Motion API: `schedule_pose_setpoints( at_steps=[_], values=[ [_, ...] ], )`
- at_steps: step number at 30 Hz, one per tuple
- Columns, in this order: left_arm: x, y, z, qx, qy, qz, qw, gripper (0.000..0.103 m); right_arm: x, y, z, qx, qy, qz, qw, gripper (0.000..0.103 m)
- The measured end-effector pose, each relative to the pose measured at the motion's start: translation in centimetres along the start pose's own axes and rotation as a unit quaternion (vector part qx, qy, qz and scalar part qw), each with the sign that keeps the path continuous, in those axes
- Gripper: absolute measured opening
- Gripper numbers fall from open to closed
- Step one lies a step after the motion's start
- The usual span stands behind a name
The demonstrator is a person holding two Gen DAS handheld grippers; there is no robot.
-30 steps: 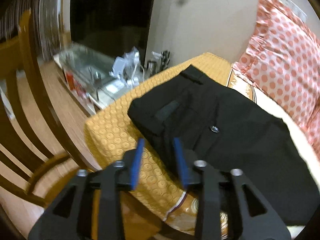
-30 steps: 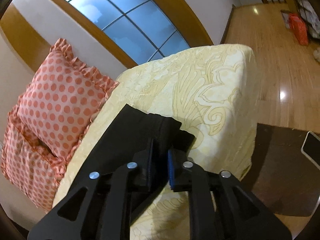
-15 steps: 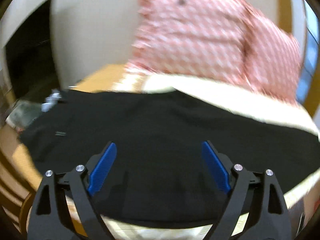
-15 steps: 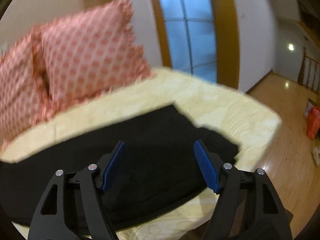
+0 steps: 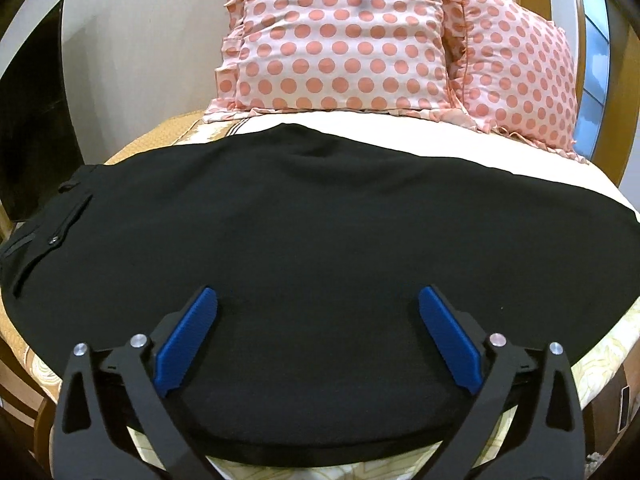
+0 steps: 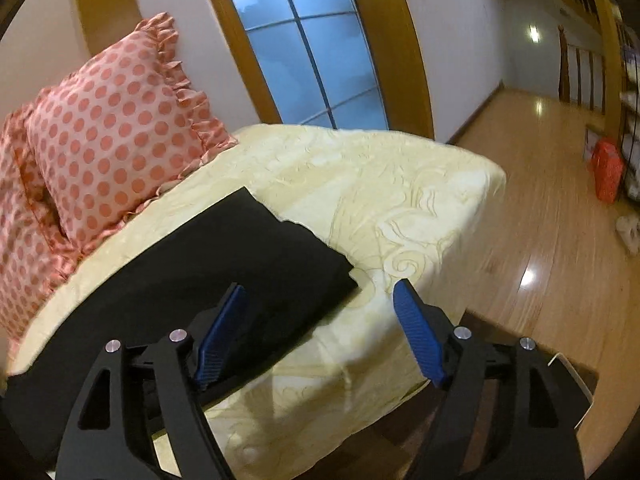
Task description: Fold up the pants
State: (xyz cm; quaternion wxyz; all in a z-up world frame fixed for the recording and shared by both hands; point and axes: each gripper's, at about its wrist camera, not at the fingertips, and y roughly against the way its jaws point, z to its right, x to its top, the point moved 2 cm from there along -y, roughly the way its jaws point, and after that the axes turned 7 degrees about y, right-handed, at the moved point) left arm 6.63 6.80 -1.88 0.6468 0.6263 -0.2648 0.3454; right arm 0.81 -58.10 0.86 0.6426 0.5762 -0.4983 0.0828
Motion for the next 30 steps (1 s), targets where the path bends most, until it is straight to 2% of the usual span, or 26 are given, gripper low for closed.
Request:
schedule_pose_setpoints(
  at_steps=[5,8,9,10,11,14,17,19,22,23,24,28,30],
  values=[
    [0.0,0.0,0.1,-0.002,-0.002,0.005,1.0000,0.101,-0.4,-0.5,-2.5,0.026,0.041,-0.010,0.999,0.077],
    [0.0,0.0,0.1,-0.002,-0.002,0.005,1.0000,0.101,-0.8,-0.2,-3.1,0.067,0.017,-0.014,0.998,0.058],
    [0.0,0.0,0.1,-0.002,-0.002,0.006,1.0000,0.101,-1.0,-0.2,-3.0,0.104,-0.002,-0.018,0.994,0.046],
    [0.0,0.1,0.1,-0.002,-0.002,0.006,1.0000,0.101,-1.2,-0.2,-3.1,0.143,-0.020,-0.025,0.989,0.045],
    [0.0,0.0,0.1,-0.002,-0.003,0.006,1.0000,0.101,-1.4,-0.3,-3.1,0.157,-0.029,-0.028,0.987,0.045],
    [0.0,0.0,0.1,-0.002,-0.003,0.006,1.0000,0.101,-1.1,-0.7,-2.9,0.143,-0.042,-0.019,0.989,0.043],
    [0.0,0.0,0.1,-0.002,-0.002,0.006,1.0000,0.101,-0.9,-1.1,-1.5,0.136,-0.093,-0.003,0.986,0.042],
    [0.0,0.0,0.0,-0.002,-0.002,0.006,1.0000,0.101,-0.5,-1.8,-0.7,0.129,-0.115,0.001,0.985,0.029],
    [0.0,0.0,0.0,-0.002,-0.002,0.006,1.0000,0.101,-0.4,-2.6,-0.1,0.130,-0.137,0.002,0.982,0.019],
    [0.0,0.0,0.0,-0.002,-0.002,0.006,1.0000,0.101,-0.3,-2.7,-0.1,0.127,-0.135,0.003,0.983,0.016],
    [-0.1,-0.1,0.0,-0.002,-0.002,0.006,1.0000,0.101,-0.3,-2.6,-0.2,0.131,-0.130,0.005,0.983,0.008],
    [-0.1,-0.1,0.0,-0.002,-0.002,0.006,1.0000,0.101,0.9,-1.1,-1.8,0.140,-0.099,0.030,0.985,0.006],
    [-0.1,-0.1,-0.1,-0.002,-0.002,0.006,1.0000,0.101,2.1,0.4,-3.7,0.158,-0.069,0.051,0.984,0.006]
  ],
)
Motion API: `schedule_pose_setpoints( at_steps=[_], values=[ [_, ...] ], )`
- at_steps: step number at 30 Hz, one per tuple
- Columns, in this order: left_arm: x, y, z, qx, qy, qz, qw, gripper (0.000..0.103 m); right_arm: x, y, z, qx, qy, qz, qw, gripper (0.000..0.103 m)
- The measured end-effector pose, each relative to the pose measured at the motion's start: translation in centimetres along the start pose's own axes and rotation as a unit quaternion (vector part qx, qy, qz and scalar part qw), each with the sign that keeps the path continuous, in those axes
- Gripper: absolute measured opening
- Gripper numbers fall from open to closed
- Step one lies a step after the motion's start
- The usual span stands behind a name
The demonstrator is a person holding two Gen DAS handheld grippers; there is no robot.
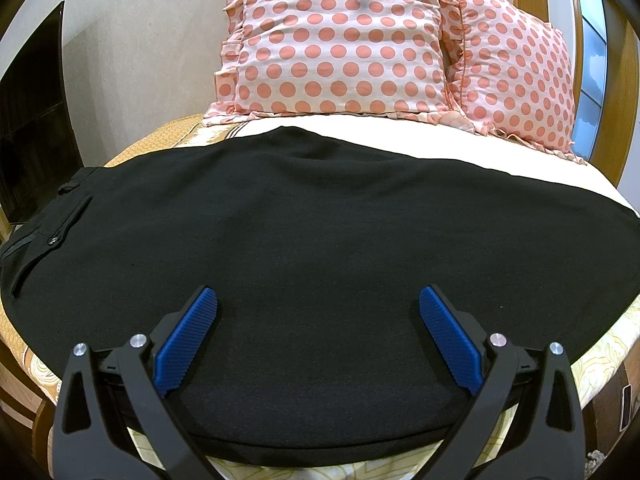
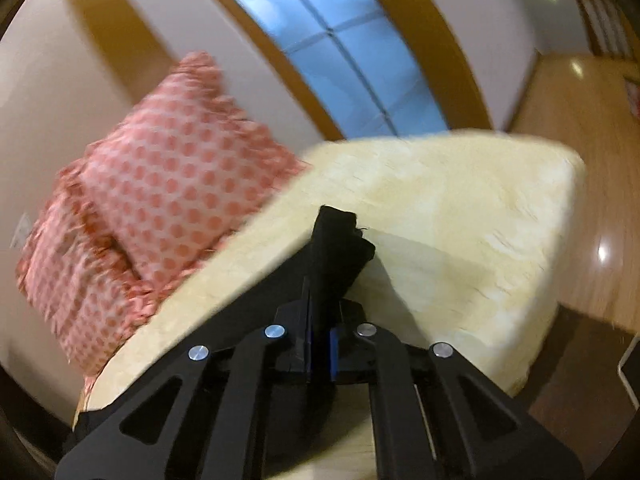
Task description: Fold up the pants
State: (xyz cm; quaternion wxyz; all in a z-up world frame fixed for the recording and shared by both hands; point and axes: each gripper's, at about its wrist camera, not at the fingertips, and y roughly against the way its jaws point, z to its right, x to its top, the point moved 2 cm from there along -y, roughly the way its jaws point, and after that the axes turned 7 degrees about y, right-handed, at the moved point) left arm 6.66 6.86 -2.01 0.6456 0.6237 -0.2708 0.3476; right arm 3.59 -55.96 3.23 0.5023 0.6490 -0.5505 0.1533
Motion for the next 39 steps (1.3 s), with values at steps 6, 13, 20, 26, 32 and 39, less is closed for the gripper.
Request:
schedule_pose_setpoints(
  at_steps=[6,13,20,26,32,39],
  values=[
    [0.1,0.1,0.0,0.001,0.001,0.002,1.0000,0.101,1.8,0.7,-11.8,0.135,0.094,0.019,0.986,0.006],
    [0.4,0.3,0.1,-0.004,0.013,-0.001,0.9999,0.101,-5.6,0.0,-29.0,0.348,0.198,-0.084,0.912,0.006],
    [0.4,1.8,-1.4,-0.053,0.054,-0.005,0.9971,0.101,-20.0,-4.1,-34.8,0.342,0.288,-0.285,0.848,0.006],
    [1.6,3.4,-3.6,-0.060,0.092,0.016,0.9938,0.101,-17.8,-2.8,-35.4,0.363,0.256,-0.236,0.864,0.006],
    [2.6,4.7,-5.5,-0.032,0.107,0.050,0.9925,0.101,-20.5,-1.8,-38.0,0.368,0.309,-0.243,0.843,0.006],
    [2.6,4.9,-9.3,0.007,0.153,0.052,0.9869,0.101,-23.2,0.3,-39.0,0.367,0.368,-0.222,0.825,0.006]
  ],
)
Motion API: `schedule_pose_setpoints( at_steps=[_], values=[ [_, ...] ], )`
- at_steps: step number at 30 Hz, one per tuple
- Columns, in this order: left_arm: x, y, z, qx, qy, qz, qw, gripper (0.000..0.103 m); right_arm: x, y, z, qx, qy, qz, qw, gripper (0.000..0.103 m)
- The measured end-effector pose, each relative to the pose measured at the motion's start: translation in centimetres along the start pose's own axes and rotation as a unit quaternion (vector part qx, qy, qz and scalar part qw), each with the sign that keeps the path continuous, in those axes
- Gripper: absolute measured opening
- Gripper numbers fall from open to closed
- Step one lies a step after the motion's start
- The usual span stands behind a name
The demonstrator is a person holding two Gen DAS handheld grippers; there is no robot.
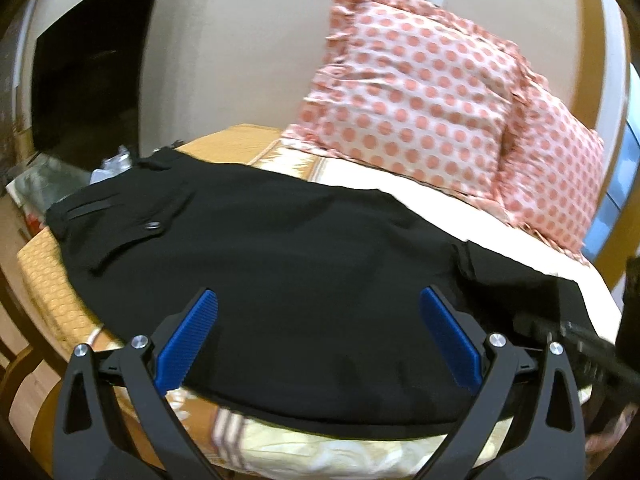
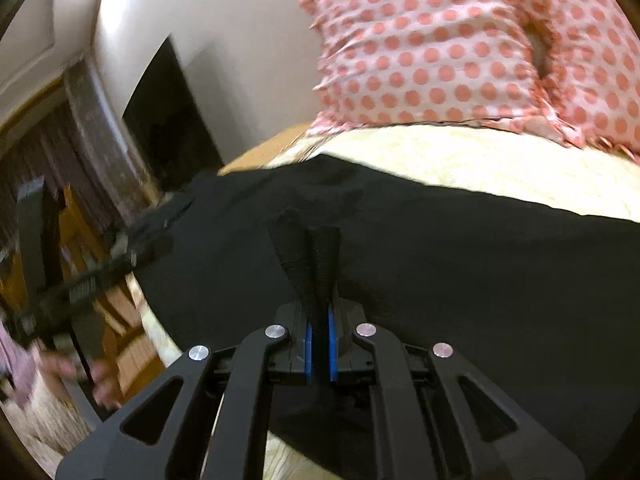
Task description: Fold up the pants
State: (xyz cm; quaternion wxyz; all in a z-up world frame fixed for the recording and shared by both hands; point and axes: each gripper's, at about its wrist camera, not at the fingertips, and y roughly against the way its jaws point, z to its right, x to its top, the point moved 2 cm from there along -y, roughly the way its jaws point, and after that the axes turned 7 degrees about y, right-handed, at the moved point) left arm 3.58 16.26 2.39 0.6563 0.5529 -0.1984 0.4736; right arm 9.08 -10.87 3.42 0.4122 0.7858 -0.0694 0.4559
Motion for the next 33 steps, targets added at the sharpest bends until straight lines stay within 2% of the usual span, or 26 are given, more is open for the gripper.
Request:
schedule_pose_setpoints(
  at_steps=[2,3,4,6,8,9,11,12,14,16,17,19,24,30,33],
  values=[
    [0.2,0.1,-1.0,0.009,0.010,0.001,0.9999,0.101,-0.8,-0.7,-1.1,-0.015,0.041,-0.024,0.999,0.010],
    [0.4,0.3,-1.6,0.016,0.015,0.003,0.9997,0.101,-1.3,-1.1,-1.8,-0.029,0.066,-0.042,0.997,0.019],
    [0.7,0.5,-2.2,0.024,0.020,0.006,0.9995,0.101,-1.7,-1.1,-2.3,-0.029,0.079,-0.052,0.995,0.035],
    [1.1,0.9,-3.2,0.038,0.027,0.014,0.9988,0.101,-1.9,-0.2,-3.3,-0.003,0.091,-0.046,0.995,0.058],
    [1.7,1.5,-4.6,0.054,0.040,0.024,0.9974,0.101,-1.4,1.3,-3.9,0.041,0.088,-0.017,0.995,0.058],
    [1.9,1.6,-5.3,0.060,0.047,0.026,0.9967,0.101,-1.0,1.9,-3.9,0.040,0.085,0.000,0.996,0.058],
    [2.5,2.0,-6.9,0.073,0.068,0.028,0.9946,0.101,-0.1,2.6,-3.4,0.006,0.081,0.025,0.996,0.058],
    [2.6,2.1,-7.5,0.078,0.075,0.028,0.9938,0.101,0.2,2.6,-2.8,-0.028,0.075,0.030,0.996,0.058],
    [3.0,2.3,-9.1,0.087,0.093,0.024,0.9915,0.101,0.4,1.3,-1.6,-0.079,0.068,0.001,0.995,0.058],
    [3.2,2.2,-10.4,0.087,0.112,0.012,0.9898,0.101,-0.6,-1.0,-1.2,-0.098,0.075,-0.067,0.990,0.059],
    [3.4,2.1,-11.5,0.078,0.132,0.002,0.9882,0.101,-1.1,-1.8,-1.2,-0.102,0.083,-0.086,0.988,0.058],
    [3.7,1.9,-12.9,0.069,0.158,-0.009,0.9850,0.101,-1.4,-1.5,-2.0,-0.115,0.106,-0.071,0.985,0.059],
    [4.8,0.9,-15.7,0.037,0.209,-0.029,0.9767,0.101,-1.4,-1.3,-1.1,-0.091,0.074,-0.069,0.991,0.061],
    [6.5,-1.6,-17.3,0.015,0.238,-0.063,0.9691,0.101,-1.2,-1.2,-1.0,-0.092,0.076,-0.068,0.991,0.062],
    [6.8,-2.4,-18.0,0.039,0.252,-0.065,0.9648,0.101,-1.1,-1.2,-1.0,-0.093,0.076,-0.068,0.990,0.062]
  ],
)
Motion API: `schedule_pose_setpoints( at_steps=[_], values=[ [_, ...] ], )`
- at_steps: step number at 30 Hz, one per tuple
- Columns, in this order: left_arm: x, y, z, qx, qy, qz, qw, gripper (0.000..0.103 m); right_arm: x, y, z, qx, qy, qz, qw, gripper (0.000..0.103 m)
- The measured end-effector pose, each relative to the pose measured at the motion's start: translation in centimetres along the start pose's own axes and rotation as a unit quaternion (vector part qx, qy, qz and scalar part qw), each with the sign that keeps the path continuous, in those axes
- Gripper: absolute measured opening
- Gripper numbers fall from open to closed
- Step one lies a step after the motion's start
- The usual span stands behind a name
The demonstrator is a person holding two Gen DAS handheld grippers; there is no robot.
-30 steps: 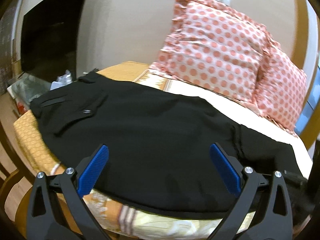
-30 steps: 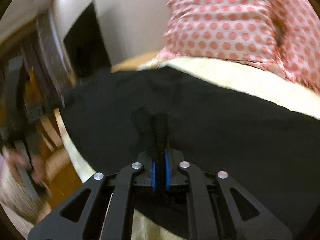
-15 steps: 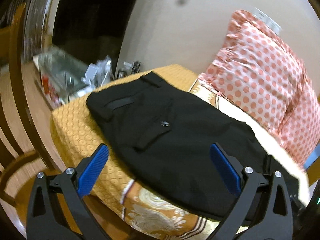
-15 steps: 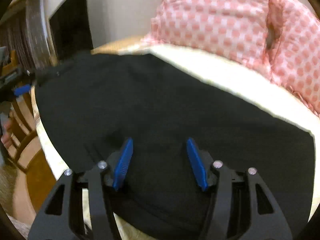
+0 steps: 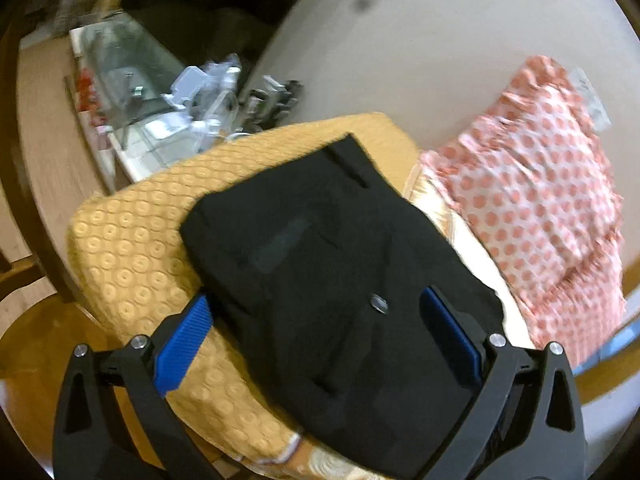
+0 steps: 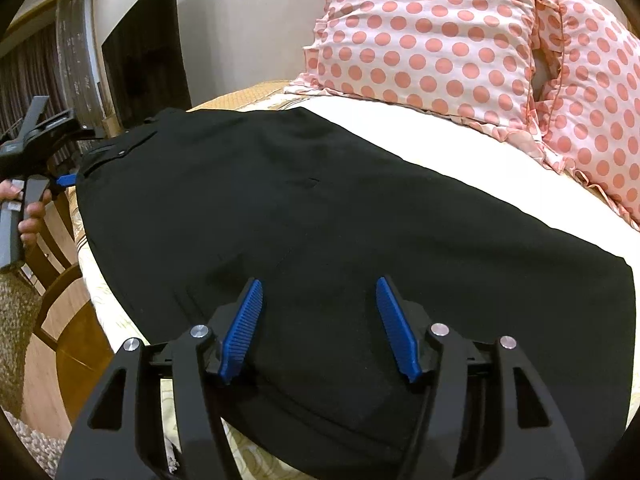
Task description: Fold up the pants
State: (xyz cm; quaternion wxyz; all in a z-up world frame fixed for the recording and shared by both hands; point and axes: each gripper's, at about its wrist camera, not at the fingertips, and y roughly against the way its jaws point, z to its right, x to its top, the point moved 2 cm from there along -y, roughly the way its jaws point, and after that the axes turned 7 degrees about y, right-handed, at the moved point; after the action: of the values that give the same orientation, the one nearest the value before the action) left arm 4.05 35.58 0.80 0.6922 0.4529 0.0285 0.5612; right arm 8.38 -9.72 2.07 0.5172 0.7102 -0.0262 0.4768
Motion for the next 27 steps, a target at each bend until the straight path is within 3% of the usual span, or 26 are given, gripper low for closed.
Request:
schedule_pose_setpoints(
  at_steps=[3,8,14,16,18,21,25,26,27],
  values=[
    [0.1,0.0,-0.3,0.007,0.009,0.012,0.9999,0.101,0.0,0.0,0.0,0.002,-0.001,0.002,1.000,0.062],
    [-0.3,-0.6,0.9,0.018,-0.014,-0.004,0.9997,0.101,0.1,-0.2,0.0,0.004,-0.002,0.004,1.000,0.064],
    [-1.3,-0.9,1.8,-0.042,-0.014,-0.033,0.9985,0.100,0.2,-0.3,0.0,0.005,-0.003,0.006,1.000,0.064],
    [-1.7,-1.0,2.0,-0.080,-0.005,-0.050,0.9955,0.096,0.2,-0.3,0.0,0.005,-0.003,0.006,1.000,0.064],
    [-1.9,-1.1,2.1,-0.113,0.006,-0.065,0.9914,0.085,0.2,-0.3,-0.1,0.005,-0.003,0.006,1.000,0.064],
    [-1.5,-1.3,1.4,-0.078,0.016,-0.048,0.9957,0.068,0.2,-0.3,-0.1,0.005,-0.003,0.006,1.000,0.064],
    [-0.7,-1.1,0.1,-0.077,0.062,-0.032,0.9946,0.063,0.1,-0.3,-0.3,0.005,-0.003,0.009,1.000,0.065],
    [-0.6,-1.2,0.0,-0.071,0.062,-0.028,0.9951,0.055,0.1,-0.2,-0.3,0.006,-0.004,0.010,1.000,0.065],
    [-0.5,-1.4,-0.2,-0.058,0.063,-0.025,0.9960,0.038,0.1,-0.2,-0.3,0.006,-0.005,0.011,1.000,0.065]
  ],
)
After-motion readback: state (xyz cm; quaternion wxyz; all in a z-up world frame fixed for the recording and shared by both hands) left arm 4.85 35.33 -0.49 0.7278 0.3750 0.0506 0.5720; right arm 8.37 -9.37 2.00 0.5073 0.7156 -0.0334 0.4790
